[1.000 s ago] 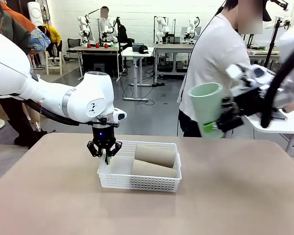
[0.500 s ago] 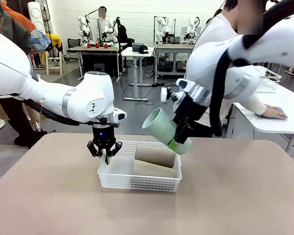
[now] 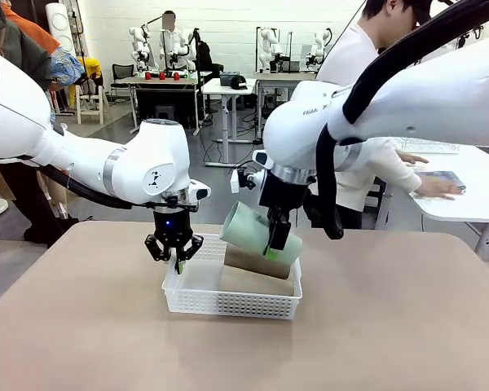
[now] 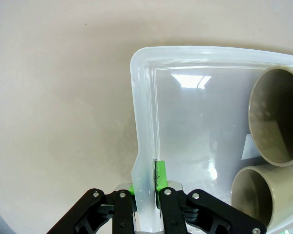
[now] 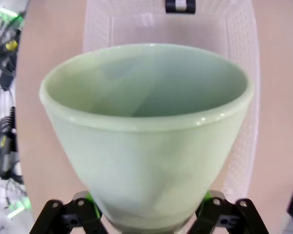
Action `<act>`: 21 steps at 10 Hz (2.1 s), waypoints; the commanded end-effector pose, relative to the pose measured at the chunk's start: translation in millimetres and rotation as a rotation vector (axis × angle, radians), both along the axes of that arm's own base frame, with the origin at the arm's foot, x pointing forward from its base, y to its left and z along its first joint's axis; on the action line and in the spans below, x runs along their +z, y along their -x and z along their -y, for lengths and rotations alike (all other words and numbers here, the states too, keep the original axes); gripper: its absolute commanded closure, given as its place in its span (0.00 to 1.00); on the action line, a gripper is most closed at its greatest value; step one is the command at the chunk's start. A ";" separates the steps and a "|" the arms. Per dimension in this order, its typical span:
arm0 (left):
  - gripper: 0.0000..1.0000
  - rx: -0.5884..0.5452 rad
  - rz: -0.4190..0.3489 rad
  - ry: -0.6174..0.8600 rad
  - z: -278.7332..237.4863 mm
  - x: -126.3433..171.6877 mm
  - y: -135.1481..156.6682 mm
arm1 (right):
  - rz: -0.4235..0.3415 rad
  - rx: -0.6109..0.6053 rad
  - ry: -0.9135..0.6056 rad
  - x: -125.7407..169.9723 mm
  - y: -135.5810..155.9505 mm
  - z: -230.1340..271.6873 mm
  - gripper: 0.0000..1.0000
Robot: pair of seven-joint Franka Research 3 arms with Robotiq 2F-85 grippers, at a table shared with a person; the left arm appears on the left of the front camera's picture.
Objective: Clean and organize the cups into the basket.
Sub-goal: Pick up the Reusable plastic cup from the right side of the table and stack it inside the Organizing basket in the center of the table.
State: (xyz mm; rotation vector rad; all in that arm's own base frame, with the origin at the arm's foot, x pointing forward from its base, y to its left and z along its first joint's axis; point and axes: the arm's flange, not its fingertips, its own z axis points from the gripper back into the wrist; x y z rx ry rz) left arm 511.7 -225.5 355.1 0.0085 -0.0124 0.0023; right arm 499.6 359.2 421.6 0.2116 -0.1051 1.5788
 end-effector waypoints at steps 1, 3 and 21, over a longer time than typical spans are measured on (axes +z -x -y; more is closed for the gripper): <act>1.00 0.001 0.005 0.001 0.0 2.4 -0.6 | -0.003 -0.017 0.059 -5.5 -17.4 -13.2 0.19; 1.00 0.001 0.005 0.001 0.0 2.4 -0.6 | -0.016 -0.008 0.089 -22.6 -24.4 -18.7 0.19; 1.00 0.001 0.005 0.001 0.0 2.4 -0.6 | 0.062 -0.152 -0.929 27.3 60.9 325.3 0.00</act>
